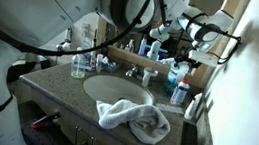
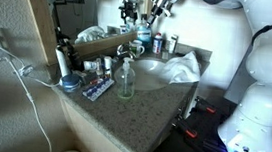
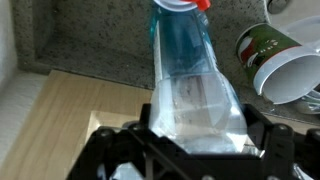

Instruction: Put the black lid on the Listerine bottle then move it to the bottom left side of the counter

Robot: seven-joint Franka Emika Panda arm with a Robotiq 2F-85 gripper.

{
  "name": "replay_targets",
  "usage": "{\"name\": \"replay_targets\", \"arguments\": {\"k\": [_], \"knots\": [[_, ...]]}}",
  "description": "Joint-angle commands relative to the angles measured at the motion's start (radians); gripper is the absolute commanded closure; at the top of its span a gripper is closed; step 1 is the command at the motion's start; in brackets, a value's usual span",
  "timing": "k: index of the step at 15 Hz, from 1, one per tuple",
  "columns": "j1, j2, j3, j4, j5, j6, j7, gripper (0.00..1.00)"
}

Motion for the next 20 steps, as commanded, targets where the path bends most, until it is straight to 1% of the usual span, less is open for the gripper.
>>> {"name": "replay_targets", "arguments": {"k": [1,4,11,14,17,18,20], "knots": [[-0.024,-0.080,0.019,-0.114,0.068,0.097,-0.006,0.36],[-0.038,-0.107,0.032,-0.185,0.135,0.148,-0.019,0.36],[-0.026,-0.169,0.027,-0.337,0.221,0.286,-0.068,0.36],[-0.032,-0.209,0.041,-0.400,0.278,0.345,-0.093,0.36],[-0.046,-0.252,0.062,-0.478,0.356,0.412,-0.160,0.36],[-0.034,-0.263,0.043,-0.493,0.406,0.419,-0.195,0.36],[-0.026,-0.291,0.034,-0.541,0.488,0.456,-0.254,0.36]]}}
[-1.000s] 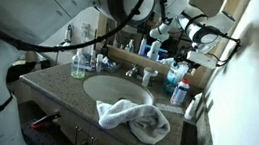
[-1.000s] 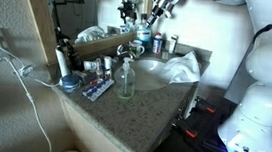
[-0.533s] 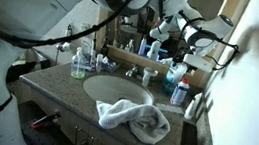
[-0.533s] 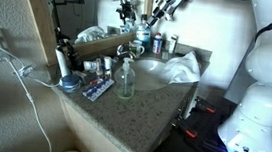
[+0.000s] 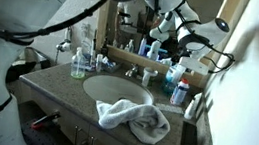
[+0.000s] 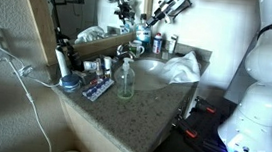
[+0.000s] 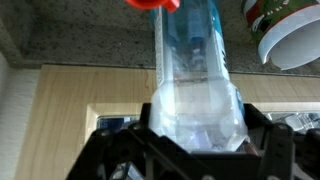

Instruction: Put the black lid on the Listerine bottle then move it to the bottom left side of the counter

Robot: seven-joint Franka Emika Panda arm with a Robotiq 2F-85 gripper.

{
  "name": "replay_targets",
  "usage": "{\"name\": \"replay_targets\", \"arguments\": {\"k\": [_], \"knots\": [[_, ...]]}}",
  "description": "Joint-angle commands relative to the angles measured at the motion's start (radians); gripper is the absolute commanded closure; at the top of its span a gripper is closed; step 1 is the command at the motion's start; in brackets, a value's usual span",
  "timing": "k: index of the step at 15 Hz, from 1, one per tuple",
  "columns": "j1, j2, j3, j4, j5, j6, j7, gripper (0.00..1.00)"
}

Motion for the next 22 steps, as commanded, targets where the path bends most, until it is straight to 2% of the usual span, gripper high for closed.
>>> {"name": "replay_targets", "arguments": {"k": [1,6,9,10,11,12,19,22], "knots": [[0.013,-0.092,0.006,-0.110,0.167,0.094,-0.111,0.36],[0.046,-0.134,-0.026,-0.180,0.388,0.135,-0.292,0.36],[0.092,-0.145,-0.075,-0.206,0.452,0.140,-0.342,0.36],[0.111,-0.143,-0.092,-0.210,0.454,0.148,-0.340,0.36],[0.131,-0.141,-0.110,-0.214,0.446,0.156,-0.326,0.08],[0.147,-0.138,-0.123,-0.216,0.437,0.161,-0.322,0.01],[0.226,-0.132,-0.158,-0.222,0.406,0.224,-0.297,0.00],[0.249,-0.135,-0.175,-0.224,0.359,0.238,-0.252,0.00]]}}
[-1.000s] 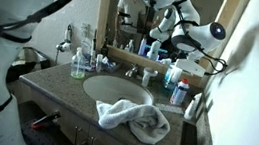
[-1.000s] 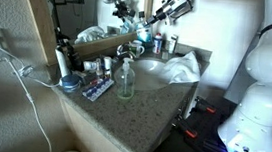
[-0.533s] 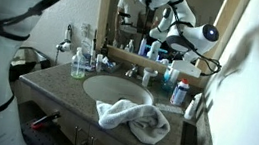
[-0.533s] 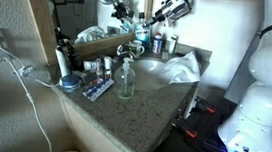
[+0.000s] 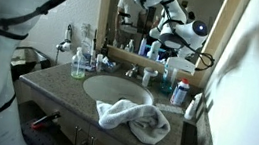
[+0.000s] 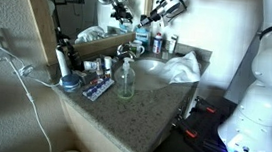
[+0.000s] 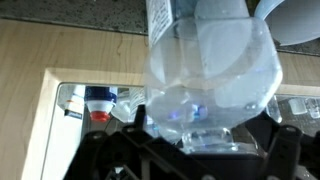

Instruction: Put the black lid on the Listerine bottle then move it to the bottom left side of the counter

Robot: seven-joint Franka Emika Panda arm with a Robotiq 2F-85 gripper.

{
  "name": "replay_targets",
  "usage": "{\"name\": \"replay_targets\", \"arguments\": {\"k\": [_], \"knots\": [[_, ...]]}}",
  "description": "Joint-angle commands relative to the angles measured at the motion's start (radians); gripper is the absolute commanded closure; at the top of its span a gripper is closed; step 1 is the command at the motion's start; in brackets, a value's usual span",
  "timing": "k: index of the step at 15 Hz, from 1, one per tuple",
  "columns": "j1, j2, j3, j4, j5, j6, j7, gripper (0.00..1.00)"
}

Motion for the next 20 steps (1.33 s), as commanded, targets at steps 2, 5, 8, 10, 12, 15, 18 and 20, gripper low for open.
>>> {"name": "replay_targets", "arguments": {"k": [2,5,8,10,12,15,18,20], "knots": [[0.042,-0.036,-0.040,-0.037,-0.080,0.034,0.091,0.00],[0.043,-0.037,-0.053,-0.040,-0.152,0.039,0.162,0.00],[0.044,-0.039,-0.067,-0.044,-0.253,0.037,0.260,0.00],[0.034,-0.045,-0.059,-0.047,-0.302,0.029,0.299,0.00],[0.027,-0.054,-0.051,-0.050,-0.340,0.027,0.326,0.00],[0.018,-0.063,-0.036,-0.052,-0.379,0.016,0.342,0.00],[0.017,-0.073,-0.028,-0.057,-0.416,0.014,0.356,0.00],[0.018,-0.082,-0.025,-0.064,-0.438,0.014,0.362,0.00]]}}
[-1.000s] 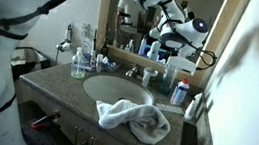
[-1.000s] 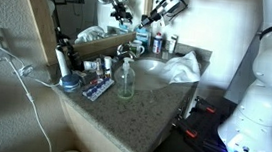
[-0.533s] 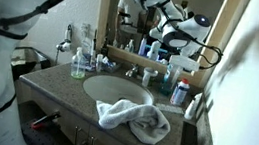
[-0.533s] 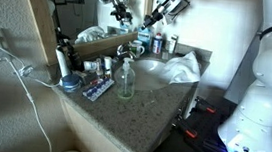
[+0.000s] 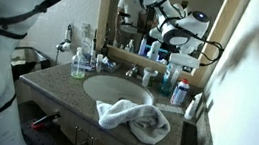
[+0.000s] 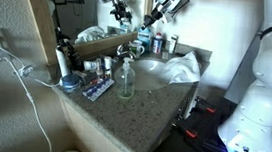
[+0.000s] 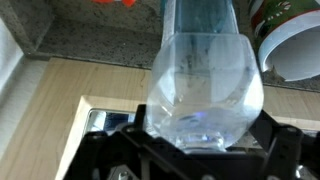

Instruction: Put the black lid on the Listerine bottle then move it to the bottom left side of the counter

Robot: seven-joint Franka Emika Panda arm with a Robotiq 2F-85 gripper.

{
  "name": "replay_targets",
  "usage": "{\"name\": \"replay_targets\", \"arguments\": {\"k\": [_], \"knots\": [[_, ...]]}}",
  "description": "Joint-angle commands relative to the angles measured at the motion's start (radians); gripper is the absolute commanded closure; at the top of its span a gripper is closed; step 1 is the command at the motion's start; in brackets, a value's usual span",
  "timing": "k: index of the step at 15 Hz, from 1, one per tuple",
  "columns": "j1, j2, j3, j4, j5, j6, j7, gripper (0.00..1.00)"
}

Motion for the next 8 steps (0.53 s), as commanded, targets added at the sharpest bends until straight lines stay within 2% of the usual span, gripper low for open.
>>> {"name": "replay_targets", "arguments": {"k": [1,8], "knots": [[-0.008,-0.068,0.018,-0.062,-0.055,0.004,0.038,0.00],[-0.010,-0.116,0.024,-0.091,-0.085,0.008,0.049,0.00]]}}
